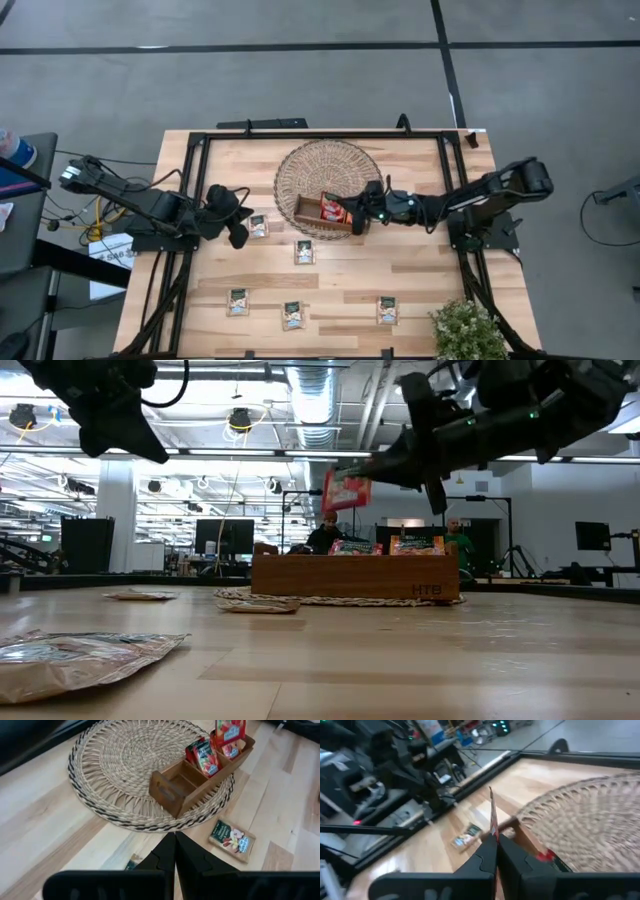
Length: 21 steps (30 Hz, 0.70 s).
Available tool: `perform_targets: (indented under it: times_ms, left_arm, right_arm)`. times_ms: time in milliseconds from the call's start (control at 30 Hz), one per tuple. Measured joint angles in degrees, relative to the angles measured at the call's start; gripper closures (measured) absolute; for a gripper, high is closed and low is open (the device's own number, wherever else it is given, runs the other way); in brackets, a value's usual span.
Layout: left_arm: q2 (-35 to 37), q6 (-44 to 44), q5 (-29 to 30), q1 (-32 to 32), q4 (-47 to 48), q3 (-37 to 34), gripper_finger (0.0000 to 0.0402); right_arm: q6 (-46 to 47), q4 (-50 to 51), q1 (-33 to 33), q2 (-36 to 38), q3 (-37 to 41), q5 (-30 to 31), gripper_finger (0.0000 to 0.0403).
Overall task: Pick & Place Tea
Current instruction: Put the red tea bag into the middle section of the wooden organizer
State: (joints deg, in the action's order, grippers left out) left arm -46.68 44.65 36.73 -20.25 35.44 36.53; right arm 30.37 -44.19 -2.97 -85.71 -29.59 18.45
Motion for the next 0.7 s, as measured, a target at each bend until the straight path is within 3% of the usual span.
perform_targets:
  times_ms: [200,700]
  left_arm:
    - [-0.1,-1.5,0.3,0.0,0.1,0.0,0.0400]
    - [-0.1,-1.8,0.4,0.0,0.0,0.0,0.0400]
  right_arm:
    - [0.2,0.5,-1.2,-2.5,0.0,4.3,0.0403]
    - [-0.8,4.2,-1.0,-4.8,0.0,7.0,0.0403]
